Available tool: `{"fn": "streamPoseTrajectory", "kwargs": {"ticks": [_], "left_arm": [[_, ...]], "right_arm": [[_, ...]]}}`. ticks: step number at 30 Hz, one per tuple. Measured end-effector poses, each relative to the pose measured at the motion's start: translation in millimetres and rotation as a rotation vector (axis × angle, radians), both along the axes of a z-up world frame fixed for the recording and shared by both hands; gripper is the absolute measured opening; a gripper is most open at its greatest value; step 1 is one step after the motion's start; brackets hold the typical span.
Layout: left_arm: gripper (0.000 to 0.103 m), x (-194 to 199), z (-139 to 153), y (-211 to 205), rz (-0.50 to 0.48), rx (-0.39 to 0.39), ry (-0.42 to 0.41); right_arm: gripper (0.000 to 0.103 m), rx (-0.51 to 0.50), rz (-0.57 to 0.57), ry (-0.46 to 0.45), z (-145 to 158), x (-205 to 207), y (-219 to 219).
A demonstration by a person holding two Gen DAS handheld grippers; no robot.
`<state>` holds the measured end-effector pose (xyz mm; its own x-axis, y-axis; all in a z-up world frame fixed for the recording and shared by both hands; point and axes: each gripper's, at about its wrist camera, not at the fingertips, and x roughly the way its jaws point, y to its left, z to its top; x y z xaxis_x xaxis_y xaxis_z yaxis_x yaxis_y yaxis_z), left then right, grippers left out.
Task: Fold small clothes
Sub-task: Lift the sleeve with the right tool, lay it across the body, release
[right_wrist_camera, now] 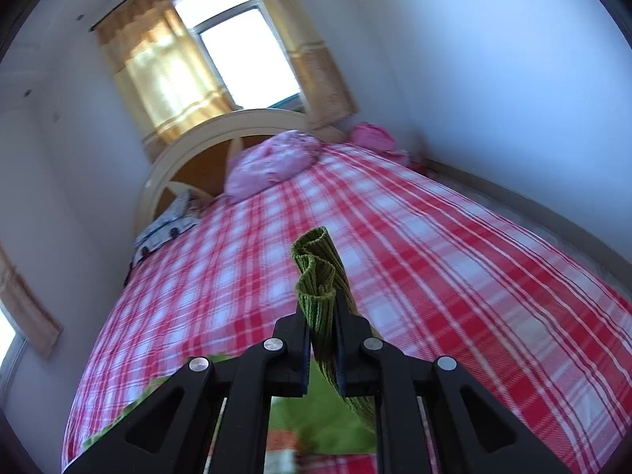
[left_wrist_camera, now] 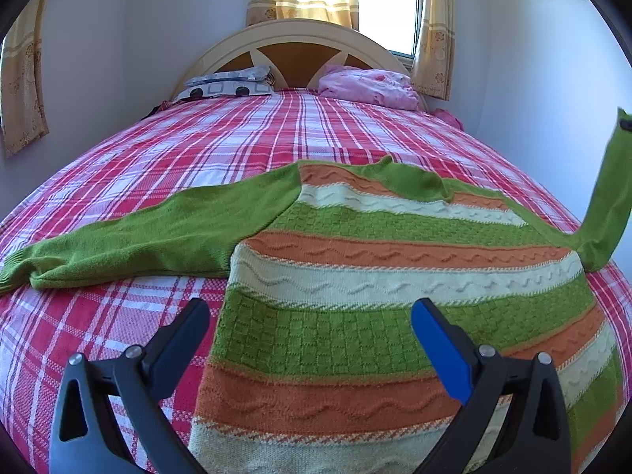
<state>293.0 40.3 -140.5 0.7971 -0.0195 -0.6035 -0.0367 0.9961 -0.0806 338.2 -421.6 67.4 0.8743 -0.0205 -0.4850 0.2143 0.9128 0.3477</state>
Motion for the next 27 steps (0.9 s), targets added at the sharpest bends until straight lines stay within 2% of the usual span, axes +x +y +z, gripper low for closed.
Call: {"fn": "streamPoseTrajectory", "kwargs": {"ticks": [6, 12, 21, 27], "left_arm": [[0.103, 1.8, -2.9, 7.0, -0.001, -0.047, 0.006], [0.103, 0.0, -2.7, 9.7, 0.0, -0.072, -0.008], [0.103, -2.3, -2.5, 14.9, 0.001, -0.114, -0.021], [0.103, -2.5, -2.9, 17.1, 0.002, -0.127, -0.022]], "right_arm": [[0.01, -0.035, 0.164, -0.042, 24.0, 28.0, 86.8], [0.009, -0.057, 0.3, -0.049, 22.3, 52.2, 158.3], [0.009, -0.069, 0.454, 0.006, -22.9, 74.6, 249.4], [0.009, -0.08, 0.538, 0.073, -76.0, 82.9, 311.9]]}}
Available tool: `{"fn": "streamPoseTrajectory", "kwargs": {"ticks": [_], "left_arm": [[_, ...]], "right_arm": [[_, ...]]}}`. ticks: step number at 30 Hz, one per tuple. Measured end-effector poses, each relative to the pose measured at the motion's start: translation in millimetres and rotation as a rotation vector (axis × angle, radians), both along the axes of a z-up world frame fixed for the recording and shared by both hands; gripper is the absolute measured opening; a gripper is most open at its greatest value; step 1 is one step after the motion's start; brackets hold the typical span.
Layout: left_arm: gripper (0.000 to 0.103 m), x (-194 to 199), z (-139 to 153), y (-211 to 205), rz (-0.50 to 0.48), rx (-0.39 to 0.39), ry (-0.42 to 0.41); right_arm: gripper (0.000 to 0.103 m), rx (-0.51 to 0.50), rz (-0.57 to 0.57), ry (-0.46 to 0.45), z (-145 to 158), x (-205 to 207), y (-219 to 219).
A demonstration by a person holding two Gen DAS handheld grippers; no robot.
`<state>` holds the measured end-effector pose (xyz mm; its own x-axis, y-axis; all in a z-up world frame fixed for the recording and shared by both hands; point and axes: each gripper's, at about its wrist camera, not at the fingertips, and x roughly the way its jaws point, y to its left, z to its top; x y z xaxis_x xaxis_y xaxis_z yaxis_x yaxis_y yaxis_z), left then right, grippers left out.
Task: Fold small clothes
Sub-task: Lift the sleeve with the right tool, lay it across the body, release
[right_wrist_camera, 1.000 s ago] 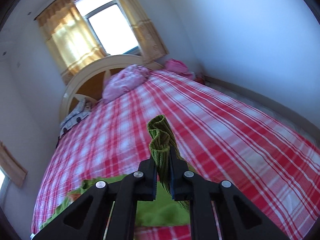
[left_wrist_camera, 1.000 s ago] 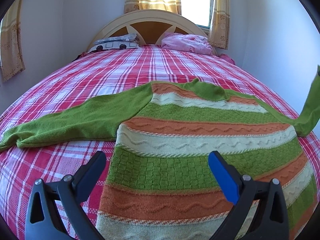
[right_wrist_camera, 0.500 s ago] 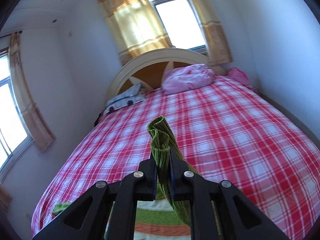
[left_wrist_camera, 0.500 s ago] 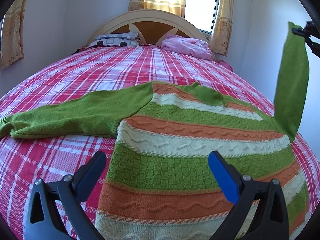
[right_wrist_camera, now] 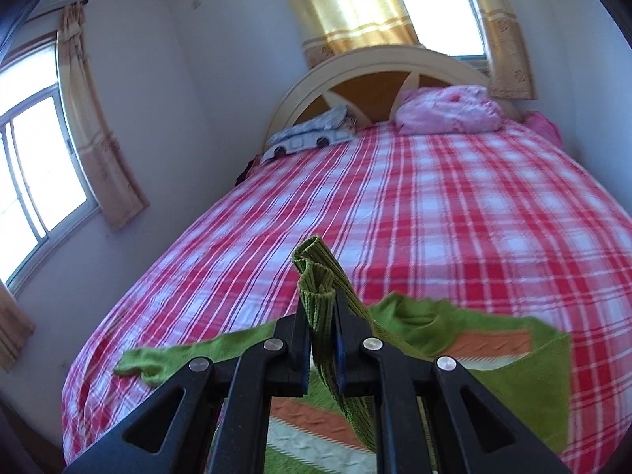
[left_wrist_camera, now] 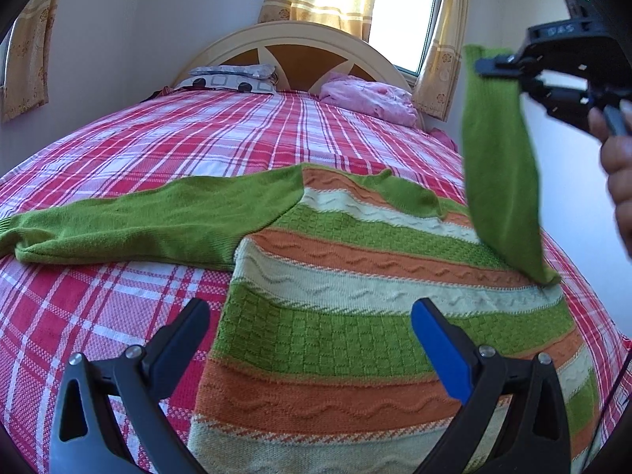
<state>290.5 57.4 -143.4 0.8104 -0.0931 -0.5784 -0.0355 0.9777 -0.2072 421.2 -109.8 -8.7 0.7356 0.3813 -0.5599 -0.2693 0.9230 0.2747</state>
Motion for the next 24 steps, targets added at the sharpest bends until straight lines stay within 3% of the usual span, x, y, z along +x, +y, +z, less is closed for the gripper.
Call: {"fn": "streamPoseTrajectory", "kwargs": {"ticks": [7, 9, 10, 11, 12, 14, 19, 24], "left_arm": [[0.103, -0.3, -0.1, 1.3, 0.0, -0.007, 0.001], [0.103, -0.3, -0.1, 1.4, 0.001, -0.006, 0.001], [0.103, -0.4, -0.1, 1.4, 0.001, -0.006, 0.001], [0.103, -0.3, -0.1, 1.5, 0.0, -0.006, 0.001], [0.103, -0.3, -0.1, 1.4, 0.001, -0.004, 0.001], [0.103, -0.1, -0.7, 1.3, 0.002, 0.001, 0.002], [0.103, 1.9, -2.2, -1.0, 0.001, 0.017, 0.007], [0.103, 2.5, 0.2, -0.4, -0.033, 0.004, 0.018]], "right_arm": [[0.01, 0.01, 0.086, 0.151, -81.6, 11.5, 33.2], [0.015, -0.007, 0.102, 0.178, -95.3, 10.2, 35.7], [0.039, -0.003, 0.113, 0.195, -101.3, 8.0, 32.6], [0.078, 0.01, 0.118, 0.203, -103.8, 5.7, 28.3], [0.087, 0.041, 0.126, 0.204, -105.4, 0.3, 20.1], [0.088, 0.055, 0.128, 0.202, -106.5, -11.0, 0.5], [0.088, -0.043, -0.001, 0.171, -109.0, -47.3, -65.1], [0.088, -0.047, -0.216, 0.155, -107.2, -78.2, -161.4]]}}
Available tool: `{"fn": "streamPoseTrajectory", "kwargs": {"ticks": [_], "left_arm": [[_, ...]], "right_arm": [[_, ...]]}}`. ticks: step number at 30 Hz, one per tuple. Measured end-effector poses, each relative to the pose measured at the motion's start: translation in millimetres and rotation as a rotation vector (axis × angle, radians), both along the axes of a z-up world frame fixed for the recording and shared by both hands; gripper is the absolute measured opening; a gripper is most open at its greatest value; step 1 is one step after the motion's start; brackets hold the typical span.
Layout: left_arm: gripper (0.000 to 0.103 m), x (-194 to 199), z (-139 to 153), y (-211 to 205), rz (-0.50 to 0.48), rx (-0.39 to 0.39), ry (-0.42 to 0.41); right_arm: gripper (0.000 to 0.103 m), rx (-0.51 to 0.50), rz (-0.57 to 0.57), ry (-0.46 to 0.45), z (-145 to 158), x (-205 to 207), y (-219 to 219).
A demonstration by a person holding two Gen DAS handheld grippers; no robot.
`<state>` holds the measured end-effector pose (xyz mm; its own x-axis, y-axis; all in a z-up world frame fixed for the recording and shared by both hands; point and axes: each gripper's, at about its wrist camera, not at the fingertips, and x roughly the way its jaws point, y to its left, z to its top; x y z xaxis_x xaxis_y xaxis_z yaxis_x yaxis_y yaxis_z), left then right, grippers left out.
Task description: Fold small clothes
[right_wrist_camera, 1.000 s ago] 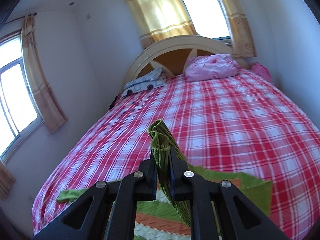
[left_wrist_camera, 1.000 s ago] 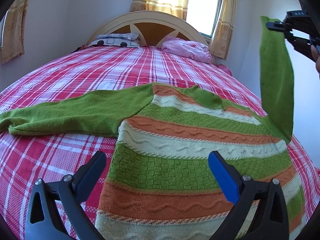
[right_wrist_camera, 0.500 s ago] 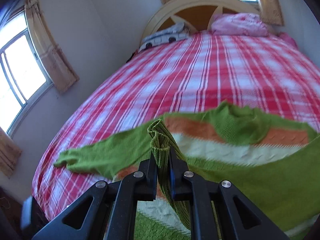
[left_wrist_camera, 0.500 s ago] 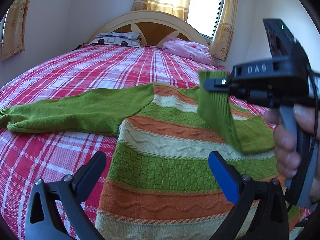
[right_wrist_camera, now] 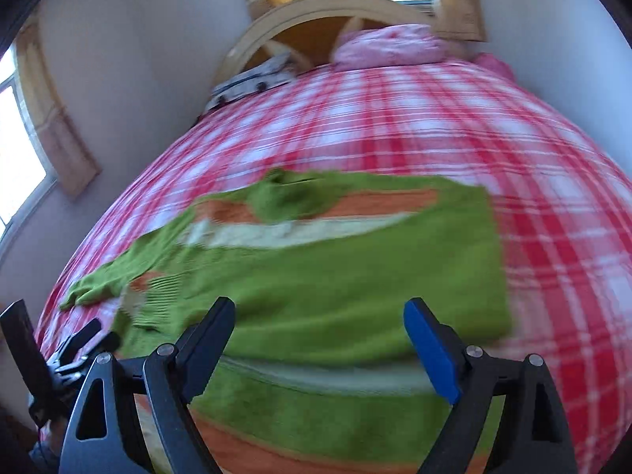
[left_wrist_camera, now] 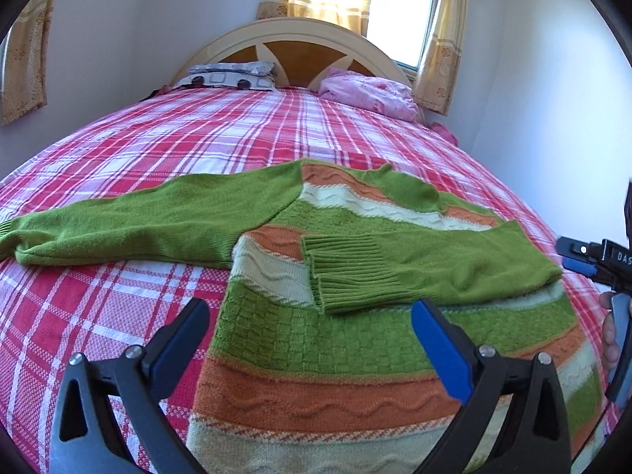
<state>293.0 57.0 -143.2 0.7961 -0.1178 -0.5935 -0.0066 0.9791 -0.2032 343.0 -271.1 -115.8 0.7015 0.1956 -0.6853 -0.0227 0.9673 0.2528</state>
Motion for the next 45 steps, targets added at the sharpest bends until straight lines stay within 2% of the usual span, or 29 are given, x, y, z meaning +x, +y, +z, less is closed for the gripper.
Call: {"fn": "streamPoseTrajectory", "kwargs": {"ticks": [2, 5, 7, 9, 10, 11, 14, 18, 20, 22, 23, 24, 25, 26, 32, 36, 40, 43, 45], "left_arm": [[0.103, 2.4, 2.9, -1.3, -0.024, 0.005, 0.03], [0.103, 6.5, 14.0, -6.0, -0.047, 0.054, 0.045], [0.103, 11.7, 22.2, -9.4, -0.064, 0.067, 0.047], [0.103, 19.3, 28.5, -19.1, -0.08, 0.13, 0.04], [0.098, 23.6, 28.3, -23.0, -0.091, 0.157, 0.044], [0.088, 30.6, 25.6, -28.3, -0.111, 0.185, 0.063], [0.065, 49.6, 11.8, -30.4, -0.148, 0.167, 0.154], [0.061, 66.2, -1.5, -22.2, -0.139, 0.089, 0.225], [0.049, 70.3, -4.1, -20.6, -0.152, 0.046, 0.242], [0.046, 76.1, -9.3, -20.6, -0.176, 0.012, 0.271], [0.034, 77.8, -11.0, -22.7, -0.183, 0.006, 0.272], [0.032, 78.1, -13.0, -21.4, -0.175, 0.0, 0.267], [0.025, 77.5, -12.4, -20.5, -0.169, -0.011, 0.259], [0.009, 75.4, -10.6, -19.5, -0.168, -0.024, 0.242], [0.007, 57.2, 21.3, -18.1, -0.207, -0.014, 0.129], [0.007, 53.3, 35.4, -5.4, -0.196, 0.015, 0.106], [0.007, 56.8, 21.1, 2.6, -0.169, 0.102, 0.145], [0.008, 59.6, 2.7, 6.4, -0.168, 0.108, 0.18], [0.016, 61.6, -5.7, 6.7, -0.16, 0.104, 0.198]], "right_arm": [[0.088, -0.024, -0.128, -0.016, -0.5, -13.0, -40.5], [0.088, -0.126, -0.288, -0.017, -3.7, -22.3, -80.0], [0.088, -0.165, -0.322, -0.009, -10.5, -23.9, -93.7], [0.088, -0.168, -0.323, -0.005, -19.2, -25.4, -99.5], [0.088, -0.155, -0.318, -0.002, -22.8, -26.1, -101.0], [0.088, -0.149, -0.316, -0.006, -23.5, -26.7, -102.6], [0.088, -0.157, -0.31, -0.04, -20.7, -31.8, -103.6], [0.088, -0.195, -0.298, -0.058, -25.6, -32.1, -90.0], [0.088, -0.209, -0.295, -0.064, -26.5, -32.8, -87.1], [0.088, -0.21, -0.294, -0.069, -25.9, -33.7, -87.5], [0.088, -0.208, -0.295, -0.071, -25.7, -34.2, -88.5], [0.088, -0.203, -0.297, -0.072, -25.6, -34.8, -89.7], [0.088, -0.199, -0.3, -0.074, -25.6, -35.4, -90.5], [0.088, -0.193, -0.305, -0.076, -25.4, -36.3, -91.9], [0.088, -0.177, -0.312, -0.072, -26.3, -37.4, -94.7], [0.088, -0.178, -0.313, -0.073, -26.3, -37.4, -94.8], [0.088, -0.178, -0.312, -0.067, -26.4, -36.4, -94.7], [0.088, -0.18, -0.311, -0.066, -26.5, -36.2, -94.3], [0.088, -0.187, -0.305, -0.078, -24.7, -37.3, -92.6]]}}
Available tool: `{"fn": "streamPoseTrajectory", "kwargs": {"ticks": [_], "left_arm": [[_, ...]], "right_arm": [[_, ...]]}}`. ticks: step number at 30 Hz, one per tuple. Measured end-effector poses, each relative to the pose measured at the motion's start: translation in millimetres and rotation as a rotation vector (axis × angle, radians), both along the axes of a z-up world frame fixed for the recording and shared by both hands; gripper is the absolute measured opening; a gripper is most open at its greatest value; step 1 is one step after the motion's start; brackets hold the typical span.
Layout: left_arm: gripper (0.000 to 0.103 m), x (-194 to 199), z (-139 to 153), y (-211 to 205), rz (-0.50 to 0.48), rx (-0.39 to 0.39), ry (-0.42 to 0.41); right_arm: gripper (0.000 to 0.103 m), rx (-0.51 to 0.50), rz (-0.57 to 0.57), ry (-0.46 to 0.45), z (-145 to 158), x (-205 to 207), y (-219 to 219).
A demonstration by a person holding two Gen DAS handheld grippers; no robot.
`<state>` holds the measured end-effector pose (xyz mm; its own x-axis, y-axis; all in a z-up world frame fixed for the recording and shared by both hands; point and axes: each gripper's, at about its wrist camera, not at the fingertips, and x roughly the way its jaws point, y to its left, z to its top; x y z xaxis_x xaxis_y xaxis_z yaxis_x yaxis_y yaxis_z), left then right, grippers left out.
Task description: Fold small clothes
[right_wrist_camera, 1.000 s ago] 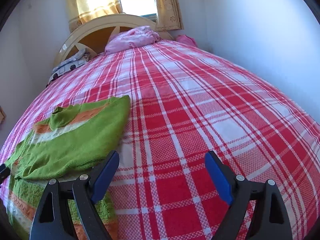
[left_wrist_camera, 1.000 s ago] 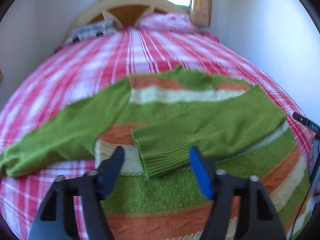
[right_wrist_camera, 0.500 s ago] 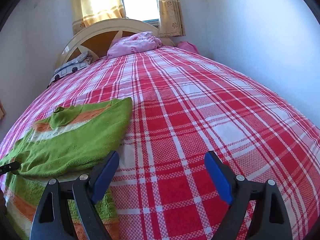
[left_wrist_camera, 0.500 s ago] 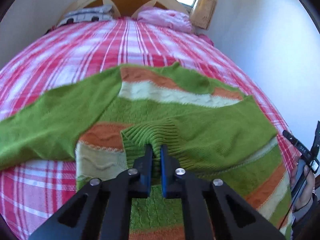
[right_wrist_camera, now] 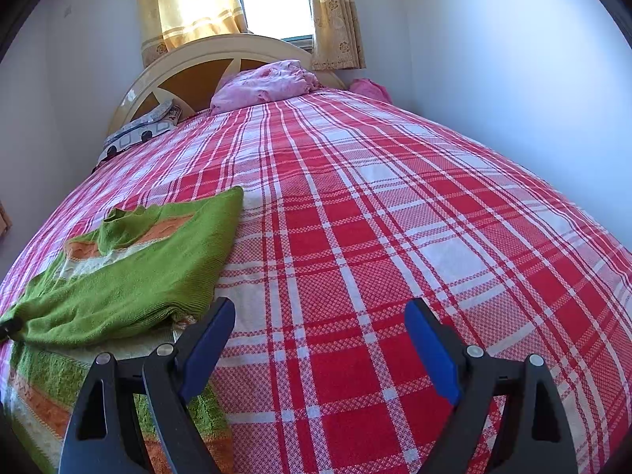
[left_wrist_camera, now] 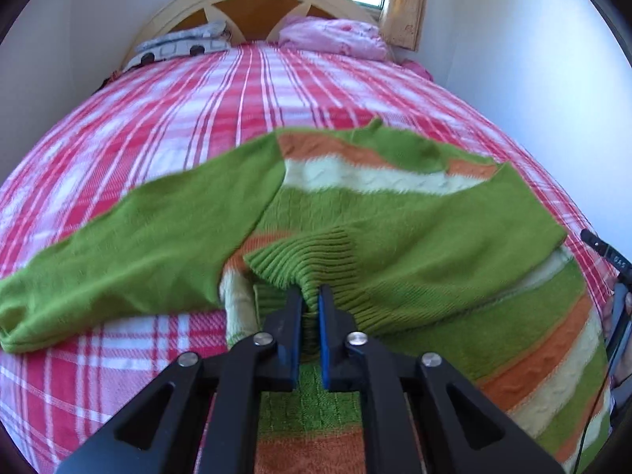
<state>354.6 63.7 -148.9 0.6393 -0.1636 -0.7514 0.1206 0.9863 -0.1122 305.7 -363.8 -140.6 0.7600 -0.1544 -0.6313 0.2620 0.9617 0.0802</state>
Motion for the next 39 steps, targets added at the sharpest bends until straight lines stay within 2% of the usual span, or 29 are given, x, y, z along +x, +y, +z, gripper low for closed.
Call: {"fn": "streamPoseTrajectory", "kwargs": {"ticks": [3, 5, 7, 9, 11, 13, 14, 16, 18, 19, 22, 23, 25, 28, 29, 31, 33, 36, 39], "left_arm": [[0.021, -0.6, -3.3, 0.8, 0.015, -0.012, 0.023], [0.032, -1.5, -3.2, 0.0, 0.01, -0.009, 0.021], [0.041, -3.5, -2.1, -1.9, 0.006, -0.006, 0.017], [0.051, -6.6, 0.7, -3.8, 0.005, 0.003, 0.005], [0.069, -11.4, 5.1, -4.5, 0.011, 0.009, -0.015], [0.077, -17.4, 8.0, -2.7, 0.017, 0.016, -0.039], [0.079, -19.4, 7.6, -1.3, 0.015, 0.016, -0.04], [0.079, -19.3, 3.1, 2.3, 0.014, 0.02, -0.023], [0.079, -20.0, -0.4, 8.9, 0.024, -0.008, 0.0], [0.079, -21.3, 0.2, 11.6, 0.03, -0.025, -0.001], [0.079, -28.2, 5.9, 20.6, 0.057, -0.069, -0.031], [0.079, -31.1, 8.1, 23.7, 0.064, -0.081, -0.038], [0.079, -36.2, 11.7, 29.0, 0.076, -0.077, -0.049], [0.085, -46.8, 15.1, 46.3, 0.116, -0.038, -0.062], [0.091, -49.7, 15.2, 53.6, 0.128, -0.028, -0.064], [0.095, -58.6, 14.6, 77.0, 0.181, 0.001, -0.066], [0.095, -66.2, 13.4, 102.2, 0.228, 0.015, -0.066], [0.095, -74.7, 8.8, 140.5, 0.32, 0.042, -0.051], [0.095, -84.5, 4.6, 186.5, 0.456, 0.042, -0.026]], "right_arm": [[0.088, 0.011, 0.078, -0.056, 15.2, -3.9, 9.0], [0.088, 0.02, 0.136, -0.109, 33.0, -4.6, 23.3], [0.088, 0.07, 0.281, -0.135, 51.3, 4.1, 46.2], [0.088, 0.127, 0.424, -0.1, 54.6, 20.3, 69.3], [0.088, 0.151, 0.518, -0.001, 42.7, 41.6, 88.3], [0.088, 0.122, 0.505, 0.125, 18.7, 59.4, 95.5], [0.088, 0.09, 0.448, 0.182, 4.5, 64.8, 92.3], [0.088, 0.057, 0.364, 0.229, -11.5, 64.5, 82.2], [0.088, 0.078, 0.303, 0.314, -20.8, 64.7, 71.2], [0.088, 0.087, 0.291, 0.304, -16.7, 61.8, 69.0], [0.088, -0.101, 0.227, 0.232, 14.8, 52.1, 87.3], [0.088, -0.127, 0.257, 0.184, 28.2, 49.8, 100.0], [0.088, -0.113, 0.365, 0.127, 44.5, 53.0, 127.5], [0.088, -0.066, 0.439, 0.198, 27.1, 71.4, 151.2], [0.088, -0.044, 0.421, 0.236, 13.4, 77.9, 152.0], [0.089, -0.02, 0.366, 0.324, -19.7, 83.4, 146.2], [0.089, -0.049, 0.375, 0.241, -25.3, 69.0, 146.5], [0.089, -0.061, 0.376, 0.236, -27.0, 69.6, 146.2], [0.09, -0.057, 0.377, 0.227, -28.2, 65.9, 147.7]]}}
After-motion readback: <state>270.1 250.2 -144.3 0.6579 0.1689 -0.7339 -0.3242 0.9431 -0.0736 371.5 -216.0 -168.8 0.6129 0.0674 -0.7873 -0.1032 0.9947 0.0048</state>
